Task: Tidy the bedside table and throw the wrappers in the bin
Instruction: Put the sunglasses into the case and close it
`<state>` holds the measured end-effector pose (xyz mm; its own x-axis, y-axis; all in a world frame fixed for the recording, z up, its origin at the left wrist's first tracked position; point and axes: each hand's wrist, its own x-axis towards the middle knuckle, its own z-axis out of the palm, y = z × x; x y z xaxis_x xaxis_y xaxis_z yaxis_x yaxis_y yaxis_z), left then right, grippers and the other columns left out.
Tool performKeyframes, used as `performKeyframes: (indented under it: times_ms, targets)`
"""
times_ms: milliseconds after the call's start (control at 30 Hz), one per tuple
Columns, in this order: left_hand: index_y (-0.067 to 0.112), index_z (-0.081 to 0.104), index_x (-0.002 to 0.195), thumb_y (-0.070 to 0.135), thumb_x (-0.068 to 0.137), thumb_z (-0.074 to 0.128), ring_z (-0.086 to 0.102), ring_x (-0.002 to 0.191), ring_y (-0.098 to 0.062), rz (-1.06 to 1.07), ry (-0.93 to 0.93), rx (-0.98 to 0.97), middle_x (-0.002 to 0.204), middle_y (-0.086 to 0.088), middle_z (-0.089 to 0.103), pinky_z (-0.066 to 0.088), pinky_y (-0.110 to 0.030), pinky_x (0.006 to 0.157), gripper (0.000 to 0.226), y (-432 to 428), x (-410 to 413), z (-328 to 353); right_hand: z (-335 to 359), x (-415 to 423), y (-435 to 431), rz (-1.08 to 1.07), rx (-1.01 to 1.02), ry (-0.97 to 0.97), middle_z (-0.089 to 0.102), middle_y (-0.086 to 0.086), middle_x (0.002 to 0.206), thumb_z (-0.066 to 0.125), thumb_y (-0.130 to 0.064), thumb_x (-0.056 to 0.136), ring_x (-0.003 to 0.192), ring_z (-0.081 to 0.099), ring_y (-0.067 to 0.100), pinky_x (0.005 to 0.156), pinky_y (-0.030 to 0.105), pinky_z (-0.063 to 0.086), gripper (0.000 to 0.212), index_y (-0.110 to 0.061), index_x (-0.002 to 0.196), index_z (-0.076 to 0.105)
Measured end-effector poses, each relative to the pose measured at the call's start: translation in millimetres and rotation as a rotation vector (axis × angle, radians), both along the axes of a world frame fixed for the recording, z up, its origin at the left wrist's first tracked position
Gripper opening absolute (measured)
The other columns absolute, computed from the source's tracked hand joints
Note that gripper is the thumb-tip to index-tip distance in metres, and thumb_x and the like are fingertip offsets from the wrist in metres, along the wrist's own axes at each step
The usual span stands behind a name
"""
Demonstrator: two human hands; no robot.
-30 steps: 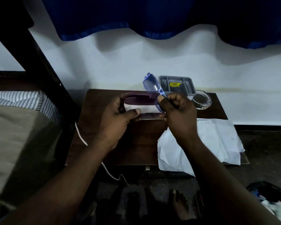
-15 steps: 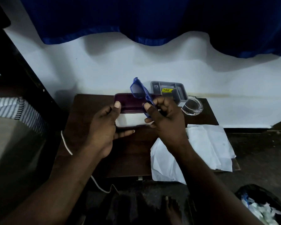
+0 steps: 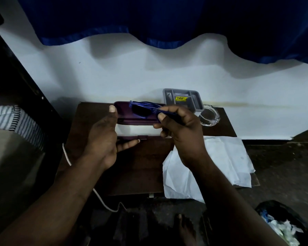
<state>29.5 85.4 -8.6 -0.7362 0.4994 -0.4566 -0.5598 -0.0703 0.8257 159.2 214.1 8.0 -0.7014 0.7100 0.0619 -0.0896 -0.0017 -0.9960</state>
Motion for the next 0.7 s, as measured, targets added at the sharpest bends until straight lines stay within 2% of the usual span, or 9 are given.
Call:
performKeyframes:
  times_ms: [100,200,267,333,433,500,600,700]
  targets:
    - [0.021,0.071,0.116,0.062,0.096,0.053,0.079,0.077,-0.023,0.002,0.007,-0.013,0.108,-0.008,0.078,0.062,-0.036,0.058,0.049,-1,-2,0,1,1,0,0.039,-0.015,-0.027,0.076,0.004,0.090,0.065,0.002,0.097,0.085,0.076,0.025,0.061,0.026,0.055,0.019,-0.014,0.104,0.072]
    - [0.020,0.071,0.117,0.060,0.096,0.055,0.079,0.077,-0.023,-0.002,0.013,-0.001,0.107,-0.008,0.078,0.062,-0.037,0.058,0.048,-1,0,-1,-1,1,-2,0.084,0.028,-0.078,0.077,0.011,0.094,0.069,-0.017,0.097,0.093,0.076,0.030,0.064,0.027,0.056,0.007,-0.015,0.101,0.074]
    - [0.019,0.070,0.117,0.059,0.097,0.054,0.079,0.077,-0.023,-0.010,0.017,-0.009,0.105,-0.007,0.078,0.062,-0.036,0.057,0.048,0,1,-1,-6,-1,-2,0.067,0.151,-0.131,0.076,0.010,0.094,0.067,-0.019,0.099,0.090,0.075,0.023,0.064,0.028,0.057,0.011,-0.012,0.099,0.076]
    - [0.020,0.071,0.114,0.060,0.097,0.054,0.079,0.076,-0.022,-0.017,0.030,-0.020,0.103,-0.007,0.079,0.061,-0.036,0.057,0.047,0,2,-2,-11,-2,-1,0.057,0.318,-0.188,0.076,-0.002,0.092,0.068,-0.015,0.098,0.086,0.072,0.011,0.070,0.030,0.059,0.009,-0.014,0.097,0.077]
    - [0.018,0.070,0.111,0.060,0.097,0.055,0.079,0.075,-0.023,-0.022,0.027,-0.038,0.098,-0.009,0.079,0.061,-0.036,0.057,0.047,3,2,-1,-11,1,2,0.076,0.475,-0.244,0.074,-0.012,0.095,0.074,-0.007,0.091,0.089,0.068,-0.004,0.082,0.016,0.051,0.017,-0.022,0.101,0.072]
    - [0.016,0.069,0.113,0.061,0.096,0.056,0.079,0.076,-0.025,-0.043,0.035,-0.037,0.098,-0.010,0.080,0.061,-0.036,0.058,0.050,9,2,2,-7,5,8,0.057,0.497,-0.249,0.073,-0.013,0.100,0.077,-0.005,0.088,0.095,0.068,-0.005,0.086,0.012,0.050,0.029,-0.025,0.107,0.067]
    - [0.012,0.067,0.119,0.063,0.095,0.056,0.078,0.071,-0.025,-0.059,0.031,-0.045,0.098,-0.012,0.079,0.060,-0.034,0.055,0.058,12,3,4,-3,11,15,0.044,0.554,-0.288,0.074,-0.015,0.099,0.080,-0.007,0.086,0.097,0.069,-0.003,0.088,0.018,0.055,0.032,-0.029,0.107,0.069]
    - [0.016,0.068,0.115,0.063,0.095,0.055,0.077,0.069,-0.022,-0.030,0.040,-0.061,0.095,-0.008,0.080,0.061,-0.035,0.054,0.054,-1,-1,-3,-9,4,8,0.072,0.548,-0.304,0.075,-0.014,0.094,0.079,-0.007,0.086,0.094,0.071,0.000,0.085,0.027,0.059,0.027,-0.026,0.104,0.073]
